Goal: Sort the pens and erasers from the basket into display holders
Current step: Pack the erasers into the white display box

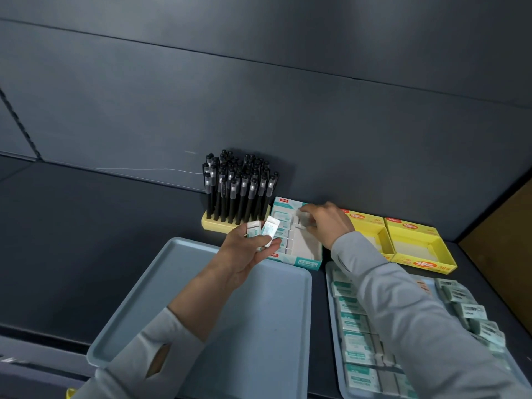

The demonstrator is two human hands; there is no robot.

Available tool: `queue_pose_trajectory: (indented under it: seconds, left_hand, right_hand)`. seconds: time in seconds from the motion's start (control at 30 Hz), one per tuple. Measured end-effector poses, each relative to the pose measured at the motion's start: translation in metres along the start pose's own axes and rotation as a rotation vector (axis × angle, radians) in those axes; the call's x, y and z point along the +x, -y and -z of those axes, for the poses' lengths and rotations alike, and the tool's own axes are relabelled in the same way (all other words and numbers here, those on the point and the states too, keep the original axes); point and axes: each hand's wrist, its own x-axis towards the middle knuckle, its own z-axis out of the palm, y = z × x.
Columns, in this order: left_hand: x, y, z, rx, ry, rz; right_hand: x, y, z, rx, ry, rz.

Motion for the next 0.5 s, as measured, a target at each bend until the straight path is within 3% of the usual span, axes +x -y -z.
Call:
queue_pose_trajectory:
  seconds: [0.2,0.33,0.5]
  left_hand:
    - [-0.002,-0.001,-0.001,-0.020,-0.007,-0.002]
    - [-0.001,-0.001,0.000,-0.024,-0.014,0.001]
    - [0.000,-0.001,0.000,-0.017,-0.018,0.006]
  right_hand:
    - [0.006,0.004,0.000,-0.015,0.038,0.038]
    - [0.000,0.004,-0.002,0.011,0.064,-0.038]
    - [0.003,-0.008,0.008,-0.065,-0.090,0.016]
